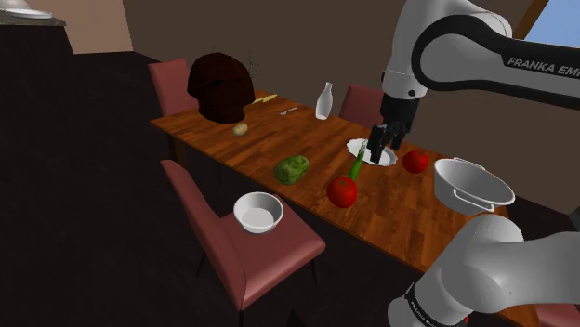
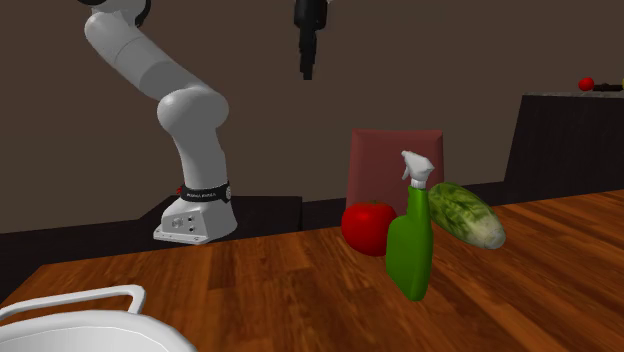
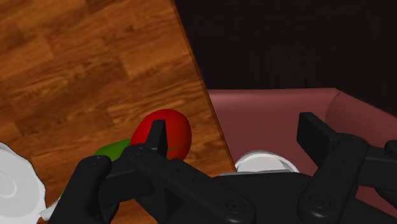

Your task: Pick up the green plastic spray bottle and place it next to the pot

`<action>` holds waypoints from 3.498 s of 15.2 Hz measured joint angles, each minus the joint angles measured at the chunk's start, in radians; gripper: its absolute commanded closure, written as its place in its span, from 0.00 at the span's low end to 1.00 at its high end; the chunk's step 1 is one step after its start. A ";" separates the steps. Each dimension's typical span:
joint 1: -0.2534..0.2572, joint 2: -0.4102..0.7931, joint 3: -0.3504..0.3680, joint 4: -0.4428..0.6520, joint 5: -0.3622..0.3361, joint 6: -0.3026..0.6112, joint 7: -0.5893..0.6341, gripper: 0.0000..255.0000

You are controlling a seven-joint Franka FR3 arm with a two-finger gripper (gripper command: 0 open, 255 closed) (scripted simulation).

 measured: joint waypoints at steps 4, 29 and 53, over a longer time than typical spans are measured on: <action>-0.033 0.025 0.010 -0.047 -0.009 0.100 0.073 0.00; -0.655 0.634 0.224 -0.156 -0.566 1.108 1.305 0.00; -0.740 0.806 0.218 -0.084 -0.820 1.186 1.553 1.00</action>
